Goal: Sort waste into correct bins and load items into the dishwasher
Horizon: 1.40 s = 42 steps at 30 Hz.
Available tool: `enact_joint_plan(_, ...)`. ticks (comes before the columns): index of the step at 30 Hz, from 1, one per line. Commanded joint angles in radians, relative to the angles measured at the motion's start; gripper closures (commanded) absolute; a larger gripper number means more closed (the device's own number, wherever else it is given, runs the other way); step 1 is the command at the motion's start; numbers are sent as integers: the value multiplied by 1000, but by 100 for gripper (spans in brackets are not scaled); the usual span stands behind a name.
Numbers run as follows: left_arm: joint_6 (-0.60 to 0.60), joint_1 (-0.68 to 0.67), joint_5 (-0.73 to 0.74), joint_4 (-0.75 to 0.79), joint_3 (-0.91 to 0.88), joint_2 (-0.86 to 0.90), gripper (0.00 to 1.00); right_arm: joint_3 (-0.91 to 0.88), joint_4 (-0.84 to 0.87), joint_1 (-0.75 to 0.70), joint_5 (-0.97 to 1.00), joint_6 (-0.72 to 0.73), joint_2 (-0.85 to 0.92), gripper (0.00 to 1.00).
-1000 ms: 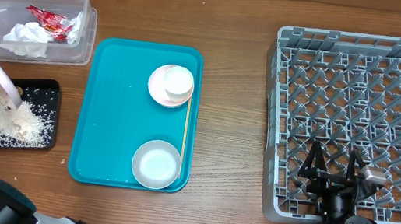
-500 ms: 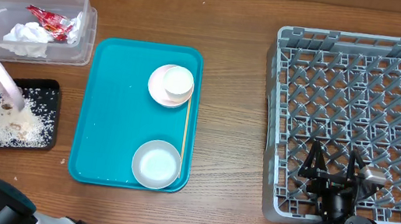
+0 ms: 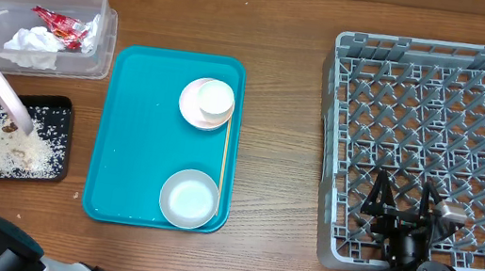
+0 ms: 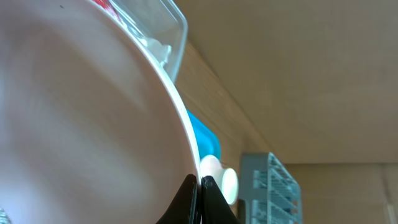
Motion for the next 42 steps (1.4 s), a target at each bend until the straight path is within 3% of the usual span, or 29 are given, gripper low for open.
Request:
enact_joint_plan(1, 19, 0, 138, -27, 17, 6, 96, -10, 3, -3, -2, -3, -10, 0)
enact_joint_plan(5, 29, -21, 373, -32, 17, 0, 96, -10, 3, -3, -2, -3, -10, 0)
enact_joint_plan(8, 35, -79, 395, -93, 17, -25, 96, -10, 3, -3, -2, -3, -10, 0)
enact_joint_plan(18, 68, -273, 95, -240, 17, -131, 96, -10, 3, -3, -2, -3, -10, 0)
enact_joint_plan(21, 62, -334, -100, -282, 17, -159, 96, -10, 3, -3, -2, -3, -10, 0)
enact_joint_plan(23, 3, -401, -354, -305, 15, -159, 96, -10, 3, -3, -2, -3, -10, 0)
enact_joint_plan(25, -19, -465, -455, -314, -6, -159, 96, -10, 3, -3, -2, -3, -10, 0)
enact_joint_plan(30, -18, -620, -457, -277, -111, -159, 96, -10, 3, -3, -2, -3, -10, 0)
enact_joint_plan(38, -90, -812, -464, -87, -297, -159, 96, -10, 3, -3, -2, -3, -10, 0)
enact_joint_plan(42, -180, -863, -642, -46, -311, -158, 96, -10, 3, -3, -2, -3, -10, 0)
